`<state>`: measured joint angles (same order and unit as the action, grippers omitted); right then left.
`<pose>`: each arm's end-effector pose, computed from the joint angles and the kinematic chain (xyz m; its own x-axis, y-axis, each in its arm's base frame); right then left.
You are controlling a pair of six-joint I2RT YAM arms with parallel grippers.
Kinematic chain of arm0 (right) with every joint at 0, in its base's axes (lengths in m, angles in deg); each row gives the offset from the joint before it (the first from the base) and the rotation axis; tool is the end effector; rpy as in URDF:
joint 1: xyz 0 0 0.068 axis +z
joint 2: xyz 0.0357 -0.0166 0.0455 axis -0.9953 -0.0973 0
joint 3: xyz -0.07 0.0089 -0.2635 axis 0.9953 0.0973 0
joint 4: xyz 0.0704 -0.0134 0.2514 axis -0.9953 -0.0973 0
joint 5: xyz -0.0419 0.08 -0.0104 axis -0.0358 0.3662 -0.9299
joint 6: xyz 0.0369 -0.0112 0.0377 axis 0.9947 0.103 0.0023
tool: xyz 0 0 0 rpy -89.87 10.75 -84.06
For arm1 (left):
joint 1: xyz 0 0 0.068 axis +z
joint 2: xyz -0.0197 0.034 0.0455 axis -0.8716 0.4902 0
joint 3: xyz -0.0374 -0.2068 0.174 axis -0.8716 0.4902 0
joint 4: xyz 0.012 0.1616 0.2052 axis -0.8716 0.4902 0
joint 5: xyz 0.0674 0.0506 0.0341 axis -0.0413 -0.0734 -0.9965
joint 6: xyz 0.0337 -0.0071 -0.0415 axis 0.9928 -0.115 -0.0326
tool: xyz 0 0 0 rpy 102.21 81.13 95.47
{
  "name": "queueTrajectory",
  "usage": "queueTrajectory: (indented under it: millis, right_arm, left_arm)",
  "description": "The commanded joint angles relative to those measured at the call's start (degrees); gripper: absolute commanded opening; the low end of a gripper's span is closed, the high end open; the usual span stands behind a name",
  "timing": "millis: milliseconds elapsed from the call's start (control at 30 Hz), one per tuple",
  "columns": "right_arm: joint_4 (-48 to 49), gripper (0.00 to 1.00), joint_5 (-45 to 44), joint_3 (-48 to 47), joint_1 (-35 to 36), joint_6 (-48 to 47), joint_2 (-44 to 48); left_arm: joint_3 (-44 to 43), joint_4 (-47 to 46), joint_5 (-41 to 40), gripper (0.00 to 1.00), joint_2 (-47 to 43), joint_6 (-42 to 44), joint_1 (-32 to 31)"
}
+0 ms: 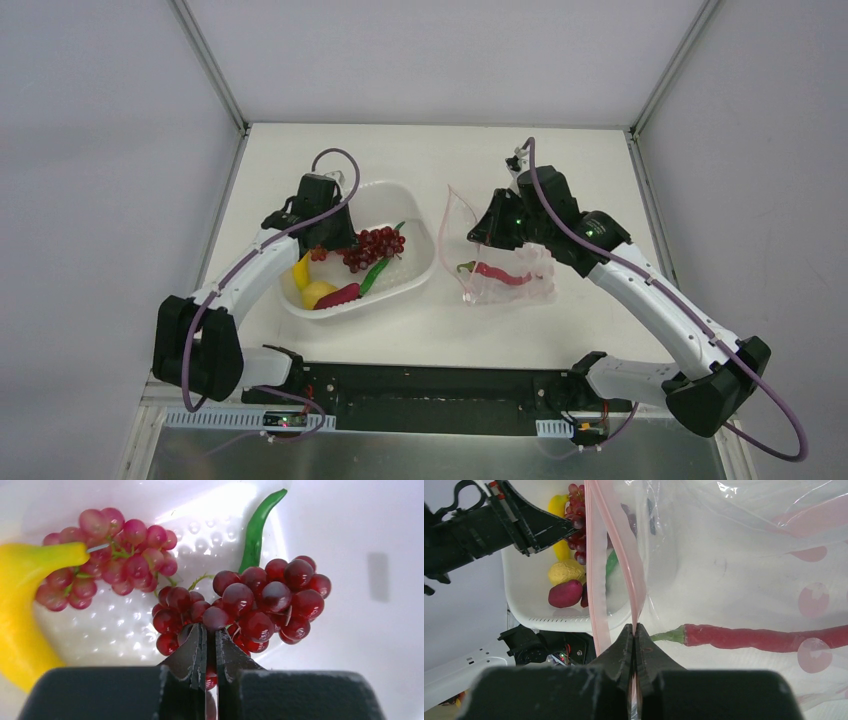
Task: Place the food in the zip-top bag and seal the zipper
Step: Pick up the fake fruit from the bin.
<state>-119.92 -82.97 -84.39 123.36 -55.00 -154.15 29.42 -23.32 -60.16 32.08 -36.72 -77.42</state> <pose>0.1962 0.1639 0.3687 -0.6555 -0.0070 -0.7552 -0.4749 0.7813 0.4050 0.2615 -0.0835 0.2608 -0.7474 -0.1896 -0.6368 0.0794 0.9260 -0.3690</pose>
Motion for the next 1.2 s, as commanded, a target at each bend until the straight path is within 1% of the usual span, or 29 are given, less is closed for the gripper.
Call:
queueTrajectory:
  millis: [0, 33, 67, 100, 167, 200, 267, 333, 367, 467, 533, 600, 633, 667, 800, 833, 867, 933, 1000, 1167]
  right_arm:
    - [2.49, 0.0, 0.15, -0.05, 0.24, -0.52, 1.43]
    - [2.75, 0.0, 0.24, 0.1, 0.27, -0.4, 1.45]
    - [3.1, 0.0, 0.43, 0.28, 0.28, -0.27, 1.45]
    - [3.17, 0.0, 0.71, 0.34, 0.26, -0.11, 1.41]
    - [3.1, 0.0, 1.13, 0.31, 0.26, -0.08, 1.22]
    - [3.01, 0.0, 1.1, 0.32, 0.28, -0.06, 1.19]
    - [3.01, 0.0, 0.98, 0.34, 0.31, -0.08, 1.28]
    - [3.04, 0.0, 1.08, 0.31, 0.26, -0.08, 1.21]
    - [3.08, 0.0, 1.28, 0.28, 0.28, -0.08, 1.15]
    - [3.43, 0.0, 1.73, 0.33, 0.28, -0.1, 0.81]
    - [3.54, 0.0, 1.91, 0.19, 0.26, -0.13, 0.38]
    - [3.61, 0.0, 2.31, 0.02, 0.26, -0.18, -0.01]
    - [3.58, 0.0, 2.37, 0.0, 0.27, -0.12, -0.11]
    - [3.7, 0.0, 2.37, 0.04, 0.31, -0.16, -0.13]
    - [3.79, 0.0, 2.3, 0.08, 0.27, -0.19, -0.13]
    - [3.79, 0.0, 2.29, 0.05, 0.26, -0.17, -0.05]
    - [3.79, 0.0, 2.24, 0.08, 0.26, -0.17, 0.08]
    - [3.79, 0.0, 2.01, 0.15, 0.26, -0.13, 0.28]
    - [3.8, 0.0, 1.73, 0.26, 0.26, -0.09, 0.54]
    - [3.81, 0.0, 0.81, 0.69, 0.27, 0.06, 1.08]
  left_arm:
    - [1.53, -8.91, 3.14, 0.04, 4.96, -5.89, 0.02]
    - [2.24, -10.19, 2.87, 0.16, 6.06, -6.38, -0.01]
    - [2.54, -10.72, 2.94, 0.24, 7.14, -6.5, -0.01]
    - [2.73, -10.81, 3.16, 0.3, 7.95, -6.28, -0.09]
    - [3.49, -11.3, 2.98, 0.5, 8.58, -5.88, -0.24]
    - [3.77, -11.61, 3.13, 0.55, 8.57, -5.4, -0.26]
    - [3.91, -11.63, 3.03, 0.7, 7.85, -4.0, -0.28]
    - [2.88, -9.85, 2.54, 0.81, 8.05, -1.67, -0.28]
    - [2.07, -9.25, 2.83, 0.83, 8.53, -0.33, -0.28]
    - [-0.37, -8.11, 4.06, 0.84, 11.82, 1.88, -0.28]
    - [-1.25, -7.28, 3.78, 0.83, 14.41, 2.4, -0.3]
    - [-1.21, -7.19, 3.81, 0.79, 16.26, 2.58, -0.35]
    - [-0.98, -7.41, 3.75, 0.77, 16.89, 2.59, -0.44]
    - [-0.78, -7.41, 3.67, 0.72, 17.5, 2.59, -0.55]
    - [0.83, -8.36, 4.25, 0.47, 17.71, 2.18, -0.8]
    - [1.11, -8.41, 4.49, 0.35, 17.17, 2.08, -0.8]
    - [1.14, -8.19, 4.88, 0.25, 16.46, 2.06, -0.8]
    - [1.23, -7.73, 5.09, 0.11, 14.6, 2.0, -0.81]
    - [1.03, -6.86, 4.67, 0.0, 11.98, 1.85, -0.81]
    - [0.62, -5.13, 3.36, 0.0, 2.25, 0.98, -0.8]
